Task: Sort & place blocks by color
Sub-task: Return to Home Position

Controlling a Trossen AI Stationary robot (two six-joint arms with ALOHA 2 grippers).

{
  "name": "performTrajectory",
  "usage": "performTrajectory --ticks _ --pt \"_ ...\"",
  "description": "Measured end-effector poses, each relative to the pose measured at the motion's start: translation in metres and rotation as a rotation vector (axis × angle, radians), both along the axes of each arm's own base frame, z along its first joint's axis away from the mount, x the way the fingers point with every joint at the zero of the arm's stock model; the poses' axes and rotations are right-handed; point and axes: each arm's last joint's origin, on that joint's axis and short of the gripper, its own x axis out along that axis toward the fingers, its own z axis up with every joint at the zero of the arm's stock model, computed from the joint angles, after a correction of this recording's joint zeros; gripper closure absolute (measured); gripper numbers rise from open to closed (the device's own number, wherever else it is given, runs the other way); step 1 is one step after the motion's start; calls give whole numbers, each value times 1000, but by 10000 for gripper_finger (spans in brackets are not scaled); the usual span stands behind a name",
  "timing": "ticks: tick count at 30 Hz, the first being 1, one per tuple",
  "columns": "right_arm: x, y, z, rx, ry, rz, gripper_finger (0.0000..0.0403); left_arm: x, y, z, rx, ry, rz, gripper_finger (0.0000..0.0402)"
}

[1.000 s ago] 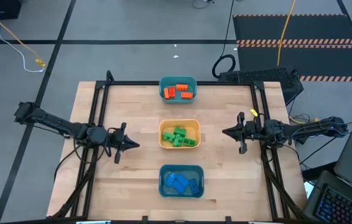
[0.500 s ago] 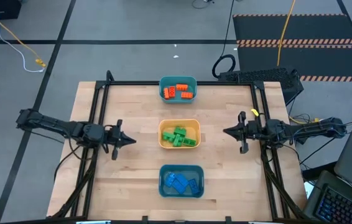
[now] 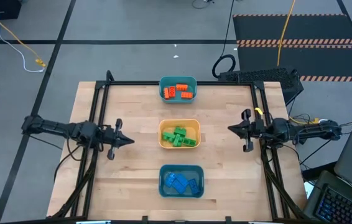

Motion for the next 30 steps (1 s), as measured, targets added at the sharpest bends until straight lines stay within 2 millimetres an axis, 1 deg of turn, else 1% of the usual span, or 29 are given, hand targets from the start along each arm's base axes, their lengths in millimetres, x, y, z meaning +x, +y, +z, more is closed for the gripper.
performTrajectory --ticks 7,15,20,23,30 --pt "-2 0 1 -23 -9 -5 403 0 6 2 10 -25 23 399" --pt "-1 0 -11 -11 112 1 403 1 15 -1 -6 15 107 394" --pt "0 0 -18 -27 182 -2 403 1 16 -2 31 15 106 399" --pt "0 0 -19 -30 198 -3 403 1 15 -2 68 12 97 390" --pt "0 0 -27 -22 277 0 403 1 15 -2 58 14 97 370"
